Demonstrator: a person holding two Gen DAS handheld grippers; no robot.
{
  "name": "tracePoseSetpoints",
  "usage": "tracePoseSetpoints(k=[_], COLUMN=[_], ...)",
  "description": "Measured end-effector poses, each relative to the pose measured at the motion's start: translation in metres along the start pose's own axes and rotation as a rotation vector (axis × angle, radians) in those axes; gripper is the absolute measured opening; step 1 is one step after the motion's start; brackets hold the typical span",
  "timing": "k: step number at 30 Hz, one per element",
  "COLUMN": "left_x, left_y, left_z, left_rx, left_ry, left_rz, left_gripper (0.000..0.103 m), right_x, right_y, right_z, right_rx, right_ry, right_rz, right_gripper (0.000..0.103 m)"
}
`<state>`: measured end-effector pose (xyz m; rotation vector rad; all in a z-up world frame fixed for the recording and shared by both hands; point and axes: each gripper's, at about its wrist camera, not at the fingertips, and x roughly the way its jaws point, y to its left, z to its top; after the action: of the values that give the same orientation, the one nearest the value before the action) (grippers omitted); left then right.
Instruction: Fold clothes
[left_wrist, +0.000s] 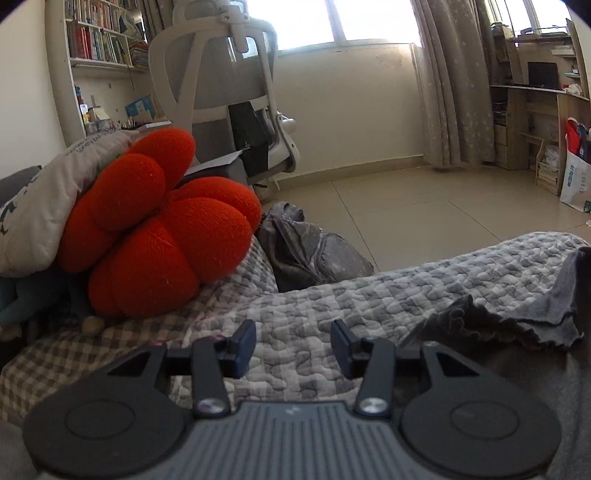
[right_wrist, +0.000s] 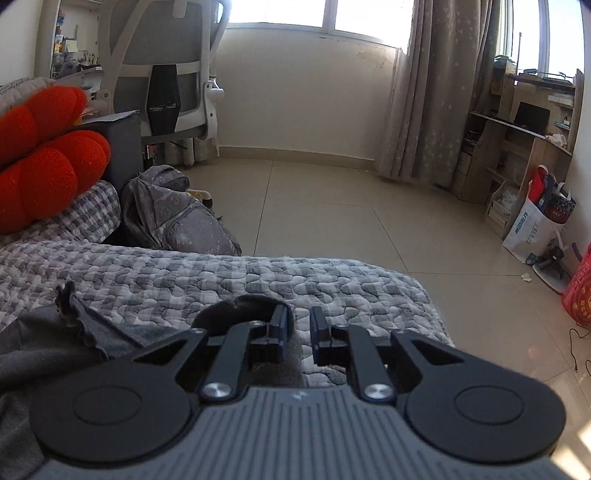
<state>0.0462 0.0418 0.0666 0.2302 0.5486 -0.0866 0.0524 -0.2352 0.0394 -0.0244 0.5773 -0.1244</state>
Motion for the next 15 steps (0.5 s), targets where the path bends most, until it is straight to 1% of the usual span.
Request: tracePoseSetpoints(k=[1,2,3,4,5,6,7,9,11,12,15], left_x=[0.001,0.000,-0.002,-0.005,-0.011,-0.014,-0.015,-0.023,-0.031,-0.035,-0.047], left_y=[0.006,0.008,0.011,0.014,0.013,0.012,0.014,0.021,0.026,0.026,0.025], left_z=[-0.009,-0.017,-0.021,-0.026,-0.033,-0.041,-0.045,-0.056,-0.072,-0.076,-0.089], left_rx=[-0.027,-0.052,-0.061,-0.066,-0.075,-0.082,-0.097,-0.133,-0.154,-0.151,-0.151], left_ry=[0.028,0.060,0.078,0.087,0.099,0.110,0.128,0.165,0.190,0.196,0.197], left_rz=[-0.041,-0.091,-0.125,-0.141,-0.153,-0.168,-0.183,-0.209,-0.232,-0.229,-0.219], left_gripper=[0.052,0.057,0.057,0.057,0.059,0.062,0.068,0.069,0.070,0.070,0.070], right_x=[-0.002,-0.004,-0.006,-0.009,-0.016,-0.024,-0.034,-0.054,-0.071,-0.079,-0.091], right_y=[-0.003,-0.007,-0.010,-0.013,-0.016,-0.017,-0.015,-0.011,-0.006,-0.004,0.000], right_z=[-0.003,-0.006,-0.009,-0.010,-0.007,-0.006,-0.007,-0.012,-0.028,-0.035,-0.054], right_rx=[0.019,0.038,0.057,0.075,0.092,0.100,0.088,0.058,-0.008,-0.032,-0.039], right_ry=[0.007,0.015,0.022,0.026,0.023,0.019,0.015,0.008,0.011,0.016,0.051], right_rz=[0.021,0.042,0.063,0.087,0.121,0.154,0.185,0.242,0.277,0.294,0.345], right_gripper=[0.025,0.030,0.035,0.035,0.036,0.040,0.043,0.054,0.062,0.063,0.063])
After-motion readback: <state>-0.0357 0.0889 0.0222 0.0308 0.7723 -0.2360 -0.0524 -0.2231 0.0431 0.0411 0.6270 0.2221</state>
